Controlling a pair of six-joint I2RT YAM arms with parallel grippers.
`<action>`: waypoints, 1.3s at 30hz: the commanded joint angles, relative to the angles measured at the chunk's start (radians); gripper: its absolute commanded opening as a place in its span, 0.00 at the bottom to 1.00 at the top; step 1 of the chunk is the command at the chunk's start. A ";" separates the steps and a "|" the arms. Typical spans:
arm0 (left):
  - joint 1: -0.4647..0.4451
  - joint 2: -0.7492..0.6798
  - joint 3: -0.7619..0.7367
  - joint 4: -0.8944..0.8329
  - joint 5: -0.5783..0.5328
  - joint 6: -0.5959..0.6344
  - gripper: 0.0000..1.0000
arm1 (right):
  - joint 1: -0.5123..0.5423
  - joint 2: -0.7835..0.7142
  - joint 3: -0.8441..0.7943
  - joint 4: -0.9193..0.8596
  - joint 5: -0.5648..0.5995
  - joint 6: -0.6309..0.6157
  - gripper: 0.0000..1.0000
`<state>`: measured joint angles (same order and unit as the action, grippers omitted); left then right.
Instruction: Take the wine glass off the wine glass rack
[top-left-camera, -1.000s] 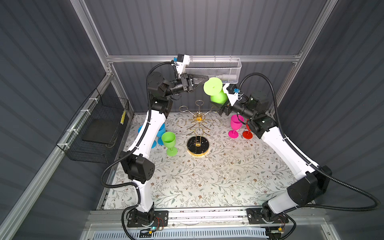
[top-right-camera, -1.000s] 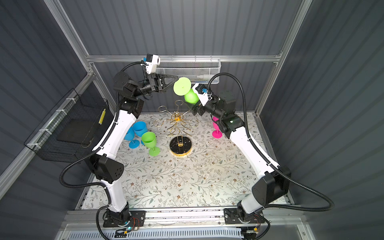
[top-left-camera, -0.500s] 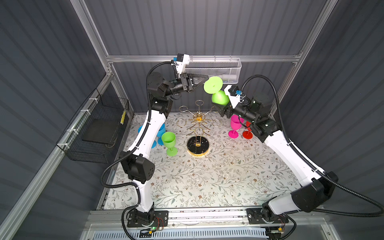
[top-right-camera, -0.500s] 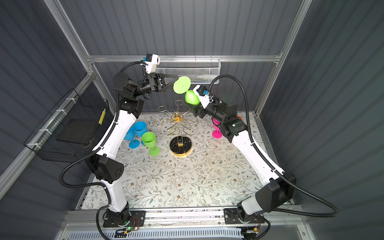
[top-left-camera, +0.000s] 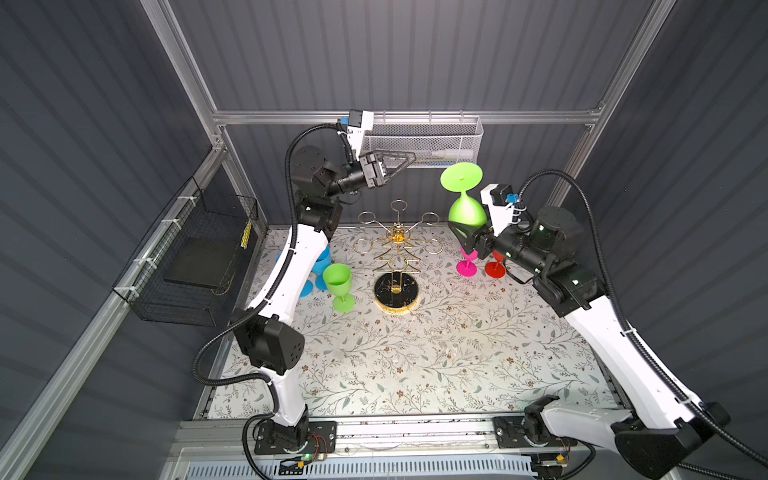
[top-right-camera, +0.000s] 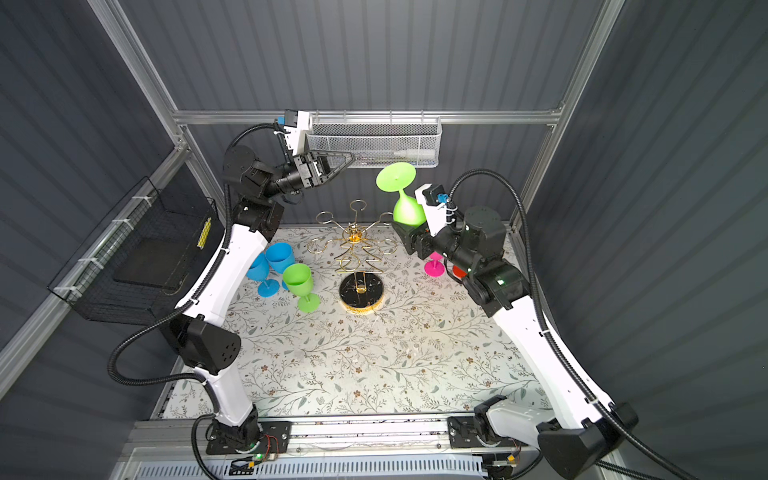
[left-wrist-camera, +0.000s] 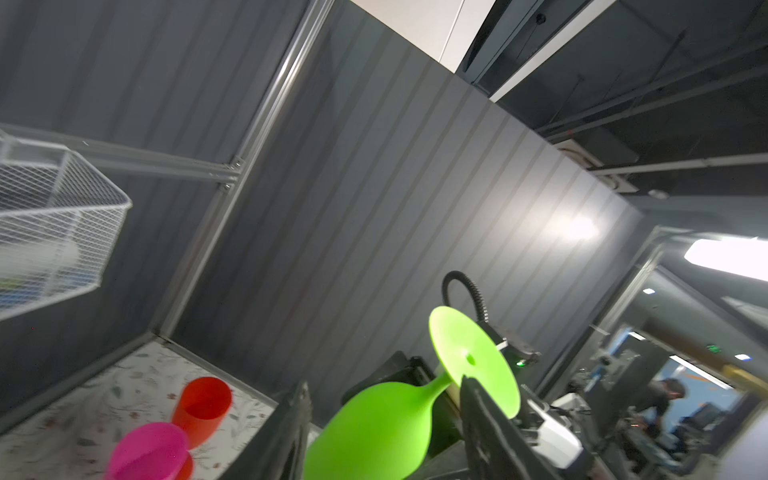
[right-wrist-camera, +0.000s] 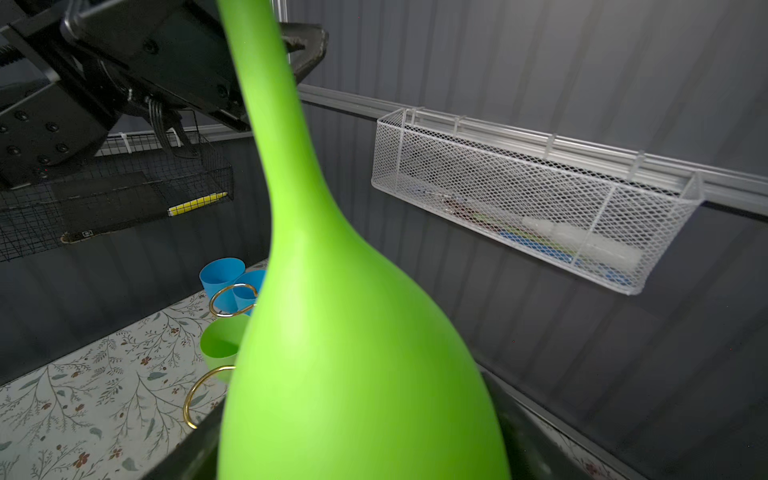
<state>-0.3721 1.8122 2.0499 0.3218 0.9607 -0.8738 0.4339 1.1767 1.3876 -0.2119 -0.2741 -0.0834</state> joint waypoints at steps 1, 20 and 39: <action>-0.035 -0.102 -0.086 -0.174 -0.113 0.486 0.60 | 0.000 -0.019 0.022 -0.186 0.047 0.078 0.55; -0.158 -0.217 -0.398 -0.096 -0.236 1.337 0.60 | 0.000 0.065 0.162 -0.472 0.003 0.143 0.53; -0.192 -0.204 -0.392 -0.087 -0.244 1.397 0.43 | 0.058 0.118 0.179 -0.480 -0.039 0.170 0.52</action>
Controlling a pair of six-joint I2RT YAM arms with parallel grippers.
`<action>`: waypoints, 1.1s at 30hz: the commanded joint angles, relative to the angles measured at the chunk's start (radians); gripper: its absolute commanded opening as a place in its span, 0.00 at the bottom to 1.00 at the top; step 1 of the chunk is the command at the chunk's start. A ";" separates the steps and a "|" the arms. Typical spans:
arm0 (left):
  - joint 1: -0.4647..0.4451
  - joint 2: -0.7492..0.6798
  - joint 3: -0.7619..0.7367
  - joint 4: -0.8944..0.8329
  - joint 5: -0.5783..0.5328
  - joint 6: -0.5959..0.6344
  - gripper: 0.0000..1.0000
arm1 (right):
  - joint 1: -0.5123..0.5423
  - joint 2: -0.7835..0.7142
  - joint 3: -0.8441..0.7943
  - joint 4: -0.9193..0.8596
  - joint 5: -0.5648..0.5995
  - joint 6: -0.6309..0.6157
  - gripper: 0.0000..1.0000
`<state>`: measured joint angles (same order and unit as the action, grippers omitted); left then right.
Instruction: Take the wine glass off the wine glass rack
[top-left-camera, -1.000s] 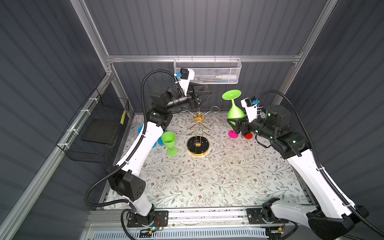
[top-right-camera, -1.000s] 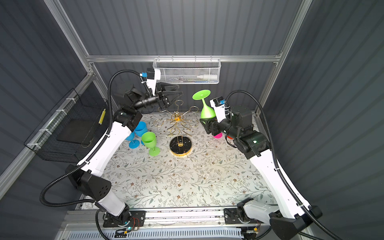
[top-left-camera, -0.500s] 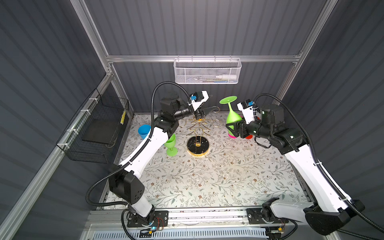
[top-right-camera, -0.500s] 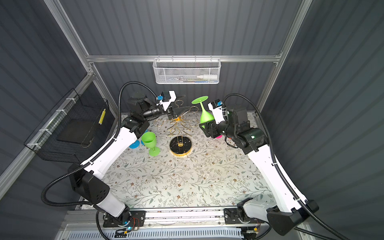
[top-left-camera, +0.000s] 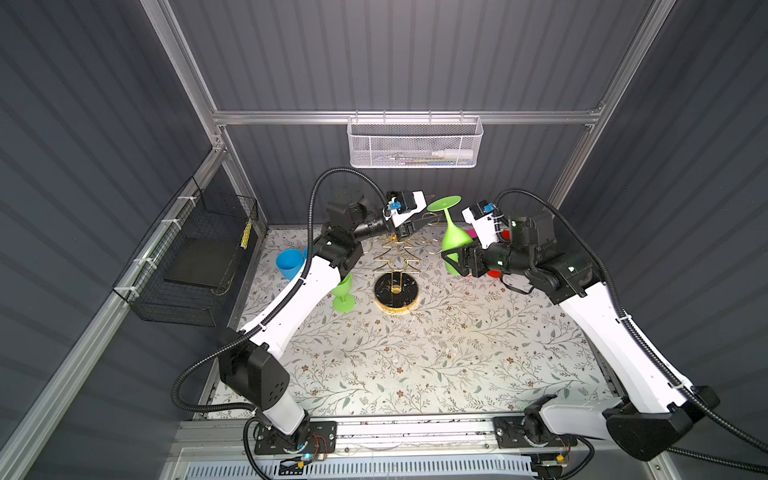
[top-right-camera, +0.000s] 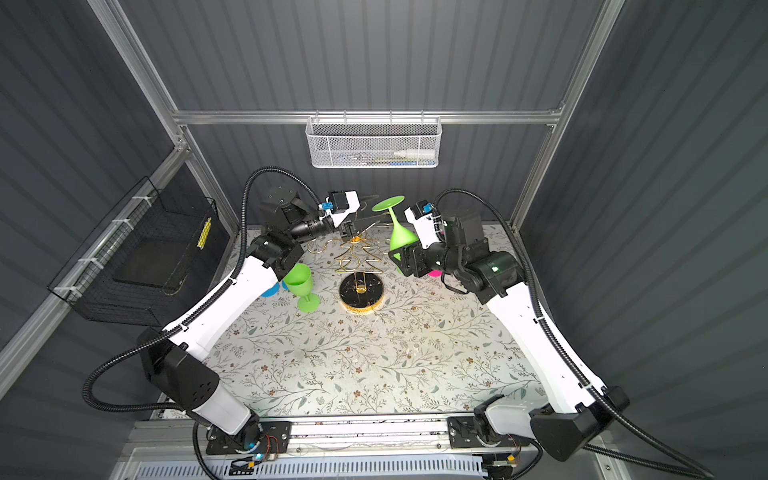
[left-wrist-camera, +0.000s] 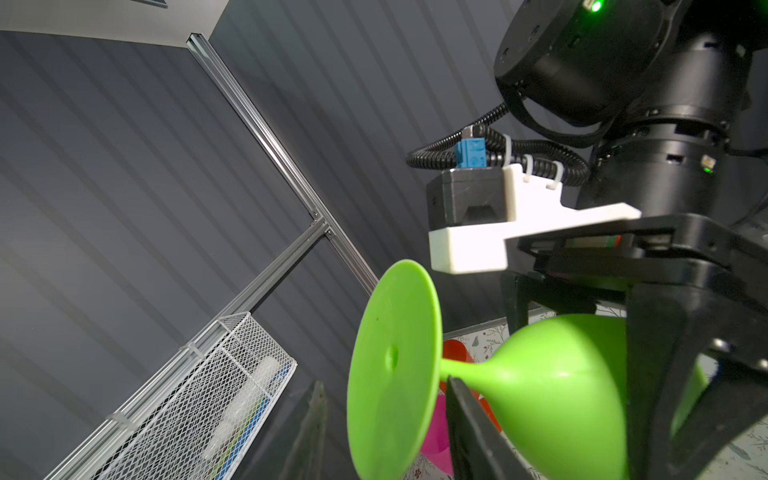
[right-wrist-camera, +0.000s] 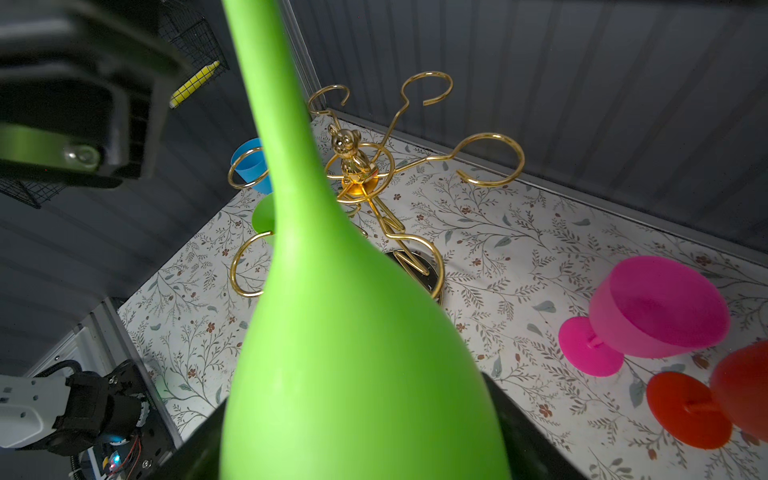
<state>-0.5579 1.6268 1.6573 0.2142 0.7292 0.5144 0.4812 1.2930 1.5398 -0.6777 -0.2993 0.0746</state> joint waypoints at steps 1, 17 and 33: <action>-0.007 -0.018 0.001 0.021 -0.014 0.006 0.39 | 0.013 0.002 0.026 -0.015 -0.014 0.013 0.52; -0.006 -0.060 -0.054 0.068 -0.167 -0.149 0.00 | 0.011 -0.103 -0.056 0.101 -0.070 0.089 0.99; -0.007 -0.156 -0.268 0.143 -0.378 -0.506 0.00 | -0.314 -0.387 -0.386 0.516 -0.384 0.443 0.81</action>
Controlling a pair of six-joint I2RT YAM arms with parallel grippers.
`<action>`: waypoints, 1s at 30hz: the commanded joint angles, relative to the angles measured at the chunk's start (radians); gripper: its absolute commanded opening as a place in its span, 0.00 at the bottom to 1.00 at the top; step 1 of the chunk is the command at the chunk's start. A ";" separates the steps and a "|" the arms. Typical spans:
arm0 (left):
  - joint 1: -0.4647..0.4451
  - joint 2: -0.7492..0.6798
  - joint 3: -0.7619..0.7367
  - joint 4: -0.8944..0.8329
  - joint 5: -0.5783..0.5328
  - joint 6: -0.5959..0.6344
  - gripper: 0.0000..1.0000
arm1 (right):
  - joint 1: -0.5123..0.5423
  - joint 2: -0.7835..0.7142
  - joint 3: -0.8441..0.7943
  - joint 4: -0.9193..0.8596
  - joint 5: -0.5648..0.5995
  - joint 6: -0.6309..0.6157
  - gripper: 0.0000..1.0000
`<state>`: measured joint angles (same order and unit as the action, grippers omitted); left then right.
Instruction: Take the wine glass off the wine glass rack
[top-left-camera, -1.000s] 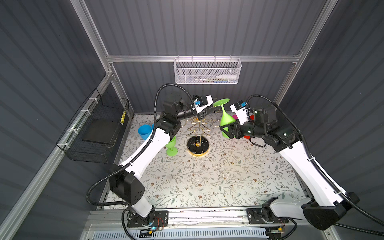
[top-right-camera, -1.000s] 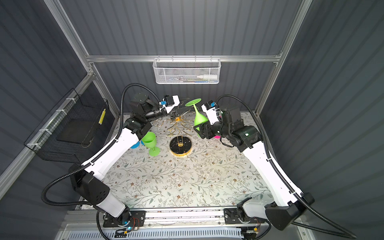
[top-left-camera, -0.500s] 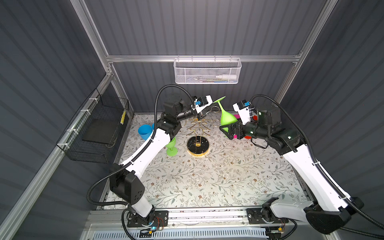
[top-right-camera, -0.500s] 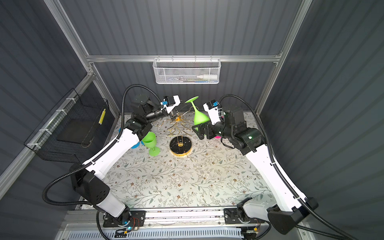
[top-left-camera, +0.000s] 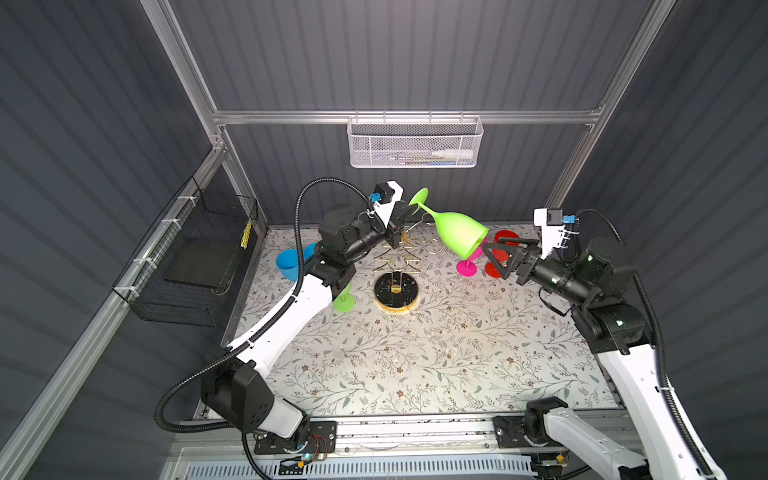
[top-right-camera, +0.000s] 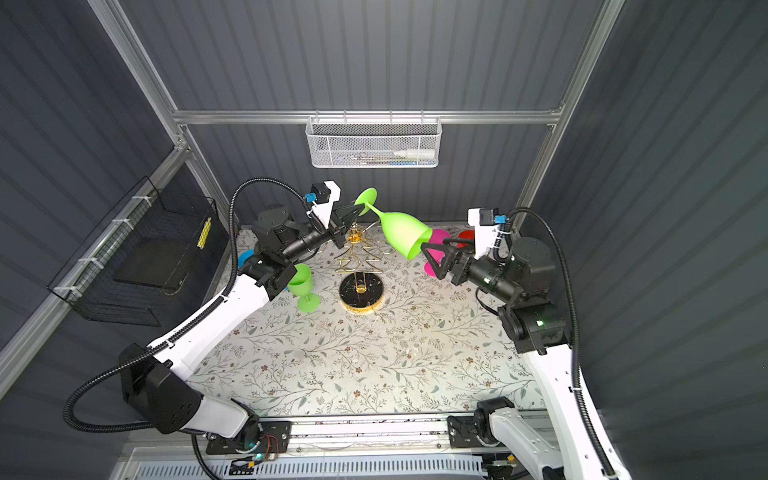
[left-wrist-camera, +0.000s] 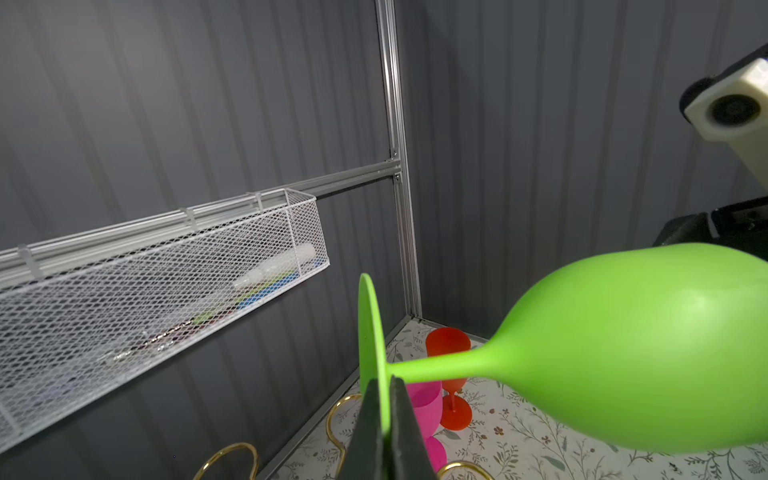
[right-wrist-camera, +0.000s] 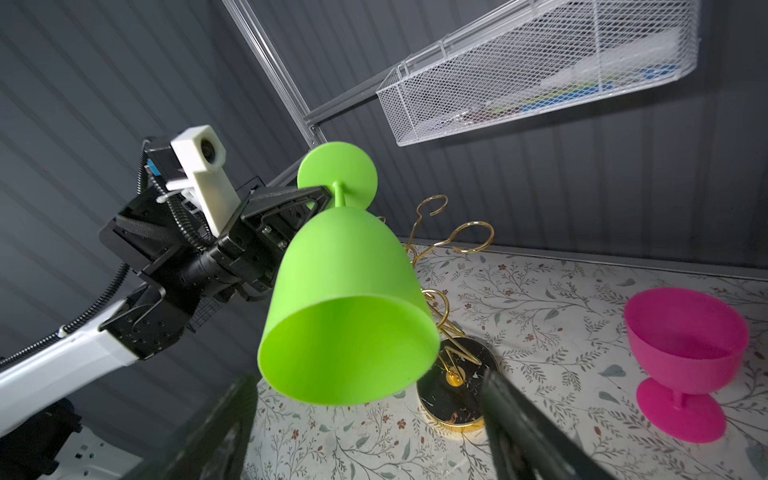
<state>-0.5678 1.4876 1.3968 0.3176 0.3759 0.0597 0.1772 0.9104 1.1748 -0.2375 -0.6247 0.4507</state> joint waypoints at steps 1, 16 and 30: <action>0.003 -0.016 -0.005 0.040 -0.022 -0.053 0.00 | -0.012 -0.001 -0.023 0.079 -0.056 0.071 0.80; 0.003 -0.006 0.007 0.049 0.012 -0.086 0.00 | 0.024 0.108 -0.032 0.165 0.032 0.125 0.51; 0.004 0.008 0.041 0.055 0.021 -0.098 0.00 | 0.047 0.134 -0.018 0.184 0.039 0.142 0.10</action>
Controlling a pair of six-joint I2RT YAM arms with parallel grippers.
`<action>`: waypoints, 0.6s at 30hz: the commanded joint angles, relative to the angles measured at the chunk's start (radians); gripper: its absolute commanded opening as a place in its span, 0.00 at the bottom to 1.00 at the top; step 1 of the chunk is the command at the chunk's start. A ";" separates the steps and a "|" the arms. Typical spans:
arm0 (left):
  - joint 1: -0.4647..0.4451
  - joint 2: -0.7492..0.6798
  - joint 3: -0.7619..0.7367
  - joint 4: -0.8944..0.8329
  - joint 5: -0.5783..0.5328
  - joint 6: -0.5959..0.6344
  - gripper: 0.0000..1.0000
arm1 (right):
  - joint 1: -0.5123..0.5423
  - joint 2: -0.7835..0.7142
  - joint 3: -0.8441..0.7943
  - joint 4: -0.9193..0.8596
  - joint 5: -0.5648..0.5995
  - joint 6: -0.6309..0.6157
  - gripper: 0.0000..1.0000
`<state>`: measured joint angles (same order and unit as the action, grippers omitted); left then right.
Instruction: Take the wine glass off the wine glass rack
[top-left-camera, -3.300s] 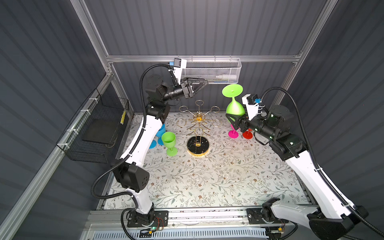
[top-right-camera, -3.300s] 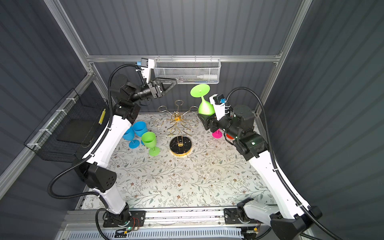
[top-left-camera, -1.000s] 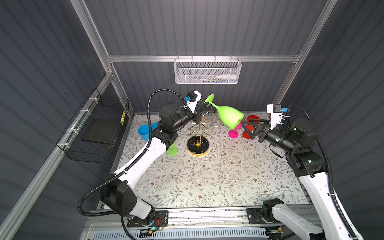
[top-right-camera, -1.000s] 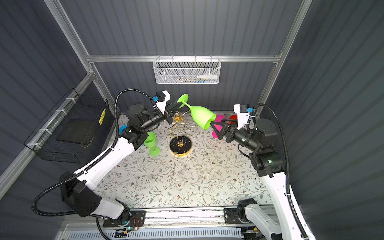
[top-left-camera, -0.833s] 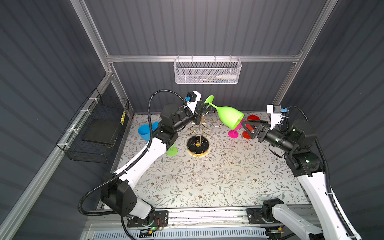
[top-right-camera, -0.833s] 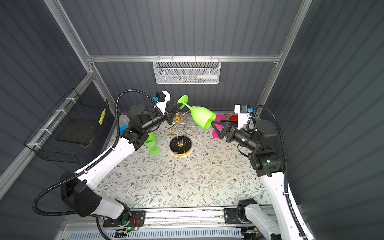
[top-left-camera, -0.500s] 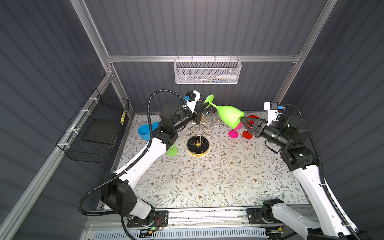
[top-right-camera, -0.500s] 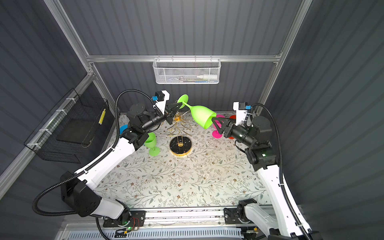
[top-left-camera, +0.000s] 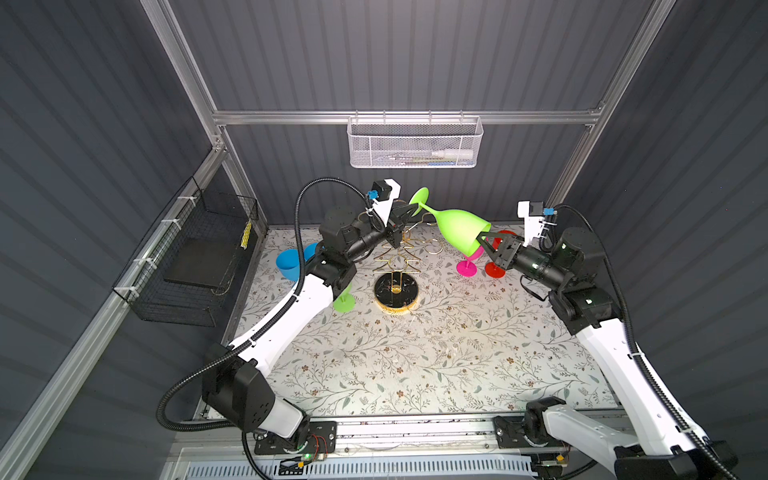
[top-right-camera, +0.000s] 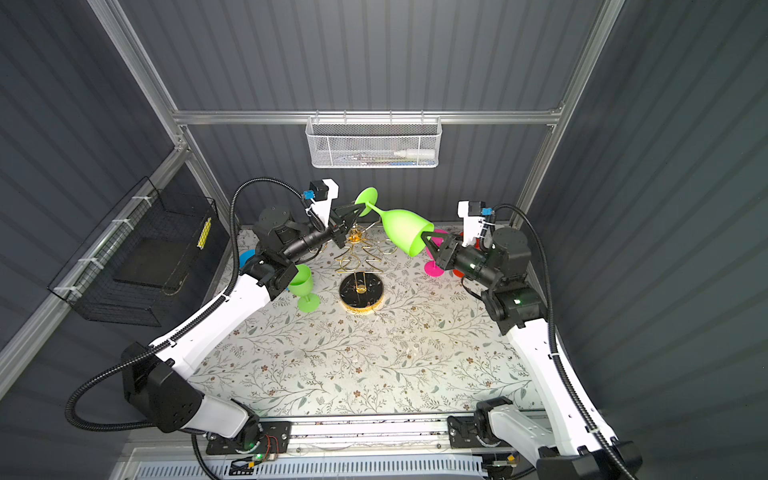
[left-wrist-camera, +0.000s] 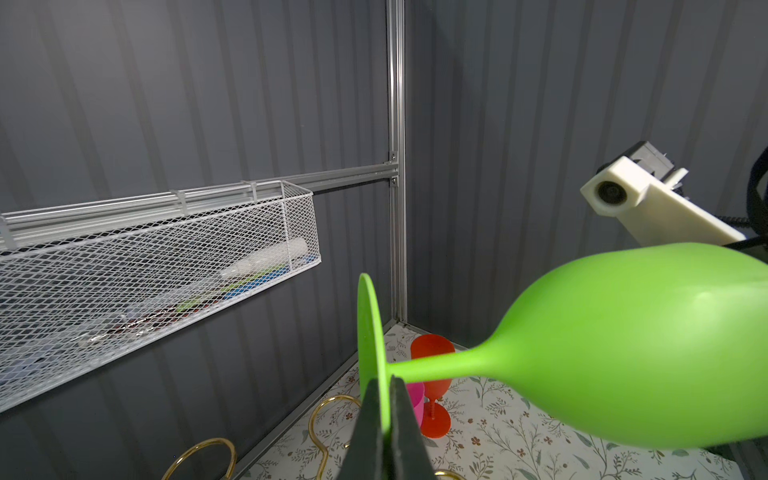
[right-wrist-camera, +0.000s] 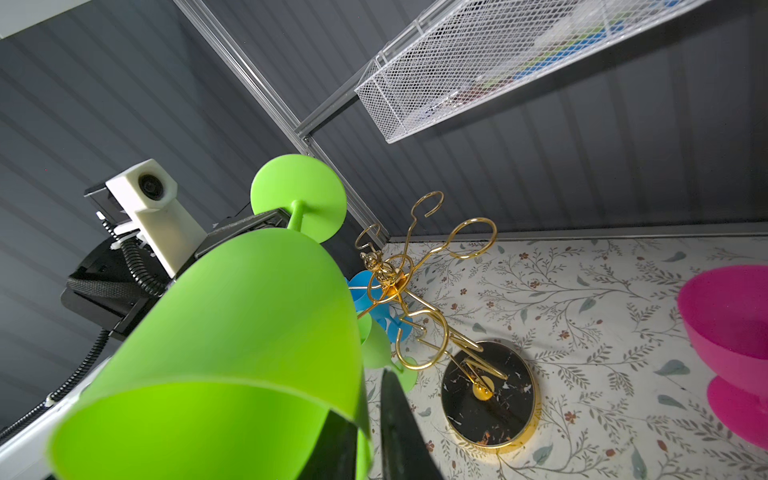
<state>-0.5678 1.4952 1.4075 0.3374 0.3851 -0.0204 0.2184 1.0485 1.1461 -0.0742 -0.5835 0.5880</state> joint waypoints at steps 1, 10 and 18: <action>0.003 0.000 0.030 0.035 0.014 -0.017 0.00 | 0.006 -0.005 0.012 0.021 -0.003 0.007 0.08; 0.003 -0.029 0.016 0.022 -0.029 0.016 0.39 | -0.004 -0.023 0.075 -0.078 0.053 -0.044 0.00; 0.022 -0.082 -0.064 0.017 -0.140 0.047 0.97 | -0.080 -0.087 0.220 -0.373 0.179 -0.198 0.00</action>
<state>-0.5602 1.4540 1.3602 0.3370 0.3016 0.0113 0.1612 1.0000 1.2938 -0.3023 -0.4782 0.4835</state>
